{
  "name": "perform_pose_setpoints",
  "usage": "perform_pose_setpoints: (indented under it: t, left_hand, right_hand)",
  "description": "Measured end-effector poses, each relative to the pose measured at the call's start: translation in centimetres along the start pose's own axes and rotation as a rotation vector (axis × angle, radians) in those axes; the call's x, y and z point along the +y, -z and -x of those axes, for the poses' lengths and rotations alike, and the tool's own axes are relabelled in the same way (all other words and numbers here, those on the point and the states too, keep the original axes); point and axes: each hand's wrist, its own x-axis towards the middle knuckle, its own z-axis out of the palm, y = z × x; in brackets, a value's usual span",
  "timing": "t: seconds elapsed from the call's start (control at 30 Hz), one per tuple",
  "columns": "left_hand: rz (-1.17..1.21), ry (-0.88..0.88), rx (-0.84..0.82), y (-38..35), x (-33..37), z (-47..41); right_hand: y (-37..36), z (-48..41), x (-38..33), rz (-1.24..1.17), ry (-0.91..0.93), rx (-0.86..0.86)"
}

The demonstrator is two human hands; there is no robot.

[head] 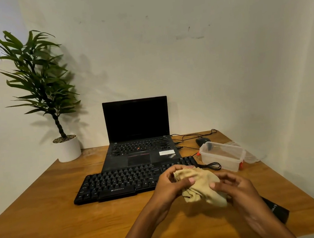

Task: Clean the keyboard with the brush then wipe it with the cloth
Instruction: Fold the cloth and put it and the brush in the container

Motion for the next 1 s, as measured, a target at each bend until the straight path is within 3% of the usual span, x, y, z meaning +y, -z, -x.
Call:
perform_pose_setpoints:
  t: [0.1, 0.27, 0.47, 0.63, 0.7, 0.8, 0.9, 1.0]
  left_hand:
    - [-0.203, -0.012, -0.085, 0.6, 0.1, 0.1]
    - [-0.512, -0.006, -0.204, 0.7, 0.9, 0.2]
    - [-0.574, -0.076, -0.229, -0.2, 1.5, -0.1]
    - [-0.356, -0.019, -0.073, 0.0, 2.0, -0.2]
    - [-0.070, 0.070, 0.013, -0.2, 1.9, -0.3]
    - [0.319, 0.203, 0.009, -0.6, 1.5, -0.3]
    - [0.338, 0.242, 0.006, -0.6, 1.4, -0.4]
    - [0.323, 0.278, -0.035, -0.4, 1.8, -0.7]
  right_hand:
    - [-0.1, 0.0, -0.3, 0.106, 0.134, 0.063]
    - [0.1, -0.6, -1.5, 0.196, 0.265, -0.011]
    - [-0.5, -0.9, -3.1, 0.331, 0.384, -0.128]
    - [-1.1, -1.4, -3.5, 0.296, 0.426, -0.008]
    - [-1.2, -1.6, -3.1, 0.229, 0.439, 0.076]
    - [-1.0, -2.1, -2.6, 0.044, 0.336, 0.171]
    - [-0.4, -2.8, -2.2, -0.143, 0.163, 0.173]
    - [0.3, -2.8, -1.9, -0.019, 0.126, 0.084]
